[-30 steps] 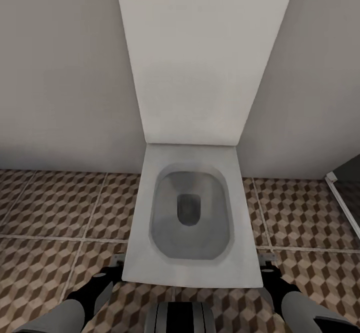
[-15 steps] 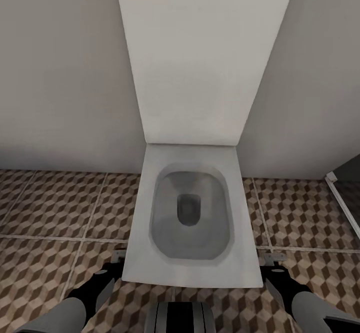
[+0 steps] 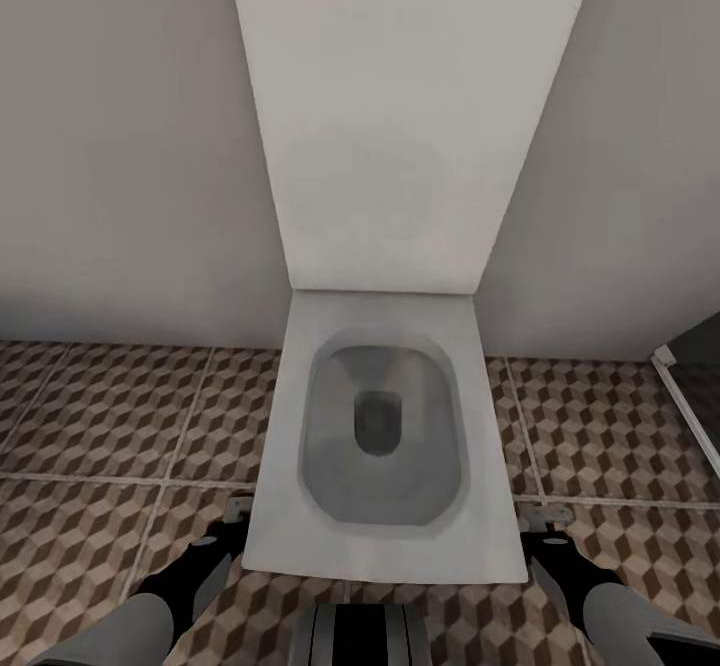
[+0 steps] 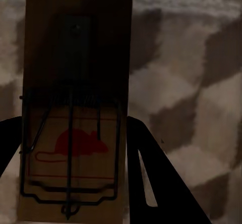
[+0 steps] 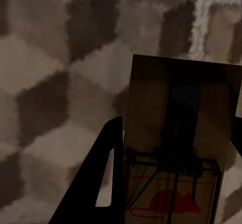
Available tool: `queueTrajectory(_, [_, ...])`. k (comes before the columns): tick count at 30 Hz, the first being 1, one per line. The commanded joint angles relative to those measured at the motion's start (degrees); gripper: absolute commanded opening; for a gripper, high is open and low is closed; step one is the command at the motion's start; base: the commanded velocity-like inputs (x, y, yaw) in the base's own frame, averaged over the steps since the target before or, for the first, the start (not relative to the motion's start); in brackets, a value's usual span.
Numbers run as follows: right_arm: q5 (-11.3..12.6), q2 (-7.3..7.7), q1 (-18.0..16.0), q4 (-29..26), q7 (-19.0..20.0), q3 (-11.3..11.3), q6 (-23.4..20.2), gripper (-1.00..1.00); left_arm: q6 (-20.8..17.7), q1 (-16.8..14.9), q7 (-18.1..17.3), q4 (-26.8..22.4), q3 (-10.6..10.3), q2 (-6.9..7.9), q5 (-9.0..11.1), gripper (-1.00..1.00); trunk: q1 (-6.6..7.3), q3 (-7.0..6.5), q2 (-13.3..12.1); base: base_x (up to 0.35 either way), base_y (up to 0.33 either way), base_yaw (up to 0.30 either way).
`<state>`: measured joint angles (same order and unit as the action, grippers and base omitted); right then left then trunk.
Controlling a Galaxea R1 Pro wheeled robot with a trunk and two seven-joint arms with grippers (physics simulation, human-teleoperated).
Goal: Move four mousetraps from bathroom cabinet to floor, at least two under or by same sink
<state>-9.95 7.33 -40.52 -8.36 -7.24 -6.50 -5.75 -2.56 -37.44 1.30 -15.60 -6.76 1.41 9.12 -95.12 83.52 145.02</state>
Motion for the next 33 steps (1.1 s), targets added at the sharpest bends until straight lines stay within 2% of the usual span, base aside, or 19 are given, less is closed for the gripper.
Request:
queueTrajectory(1, [-0.53, -0.03, 0.00, -0.10, 0.01, -0.41, -0.32, -1.00, -0.32, 0.00, 0.07, -0.17, -0.50, 0.03, 0.39, -1.00, -0.01, 0.03, 0.01, 0.220, 0.000, 0.000])
queueTrajectory(33, [-0.85, -0.04, 0.00, -0.14, 0.03, -0.25, -0.32, -1.00, -0.04, 0.00, 0.10, -0.22, -0.38, 0.08, 0.73, -1.00, -0.01, 0.03, 0.01, 0.057, -0.015, 0.000])
